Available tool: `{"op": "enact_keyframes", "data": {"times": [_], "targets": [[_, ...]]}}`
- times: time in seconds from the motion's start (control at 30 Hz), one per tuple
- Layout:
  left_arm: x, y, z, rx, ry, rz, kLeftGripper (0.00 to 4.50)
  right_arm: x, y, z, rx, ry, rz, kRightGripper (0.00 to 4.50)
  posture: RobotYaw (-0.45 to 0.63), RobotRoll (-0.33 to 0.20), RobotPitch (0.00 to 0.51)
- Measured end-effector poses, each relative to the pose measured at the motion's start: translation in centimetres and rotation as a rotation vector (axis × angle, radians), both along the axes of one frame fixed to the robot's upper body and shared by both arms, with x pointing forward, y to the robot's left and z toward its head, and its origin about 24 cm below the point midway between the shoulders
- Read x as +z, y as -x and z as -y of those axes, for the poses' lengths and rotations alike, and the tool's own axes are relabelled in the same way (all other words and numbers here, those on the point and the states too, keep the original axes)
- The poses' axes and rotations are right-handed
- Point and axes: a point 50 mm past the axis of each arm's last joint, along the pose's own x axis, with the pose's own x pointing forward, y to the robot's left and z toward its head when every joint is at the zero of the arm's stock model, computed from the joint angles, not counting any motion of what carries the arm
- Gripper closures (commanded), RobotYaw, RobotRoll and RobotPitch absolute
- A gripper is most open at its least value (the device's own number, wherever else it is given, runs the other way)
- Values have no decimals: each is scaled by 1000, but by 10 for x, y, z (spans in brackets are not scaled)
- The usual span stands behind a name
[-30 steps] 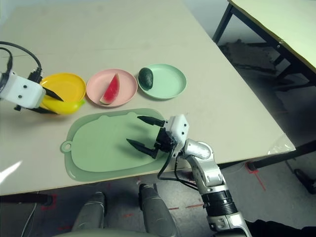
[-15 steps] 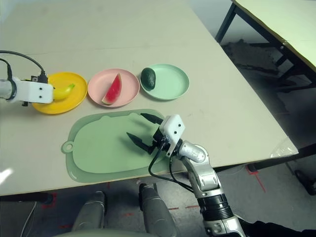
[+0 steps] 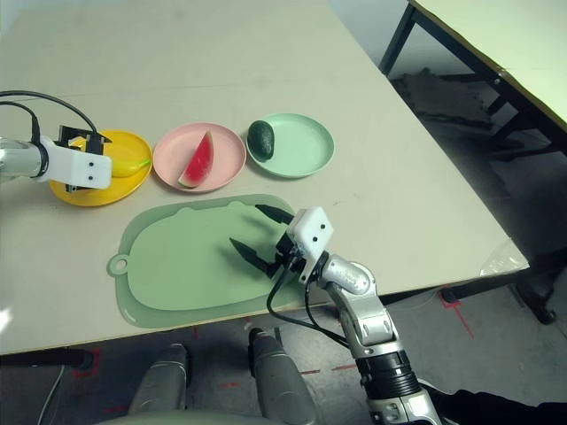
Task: Place the fruits into color-matched plates.
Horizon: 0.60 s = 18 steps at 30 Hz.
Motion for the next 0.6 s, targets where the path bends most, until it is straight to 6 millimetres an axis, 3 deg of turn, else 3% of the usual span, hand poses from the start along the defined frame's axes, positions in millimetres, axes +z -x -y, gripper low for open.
{"op": "enact_keyframes", "data": {"times": [0.1,0.23,0.3,0.4,0.47,0.6], "targets": [[5,5,-5,15,173,5,32,2,-9,15,-72,6,1,0,-64,0,226],[5,16,-18,87,628,38,32,12,-27,59,-287,30,39,0,-69,0,238],[-4,26,-15,121,910,26,32,16,-34,72,-365,40,60,0,-64,0,244],[-33,55,0,205,1166,-34,32,22,-42,94,-494,42,81,0,-61,0,253],[-46,71,8,298,1297,-33,32,23,-43,112,-583,41,80,0,-56,0,258],[-50,97,0,459,1445,92,32,16,-38,129,-658,32,72,0,-58,0,271]]}}
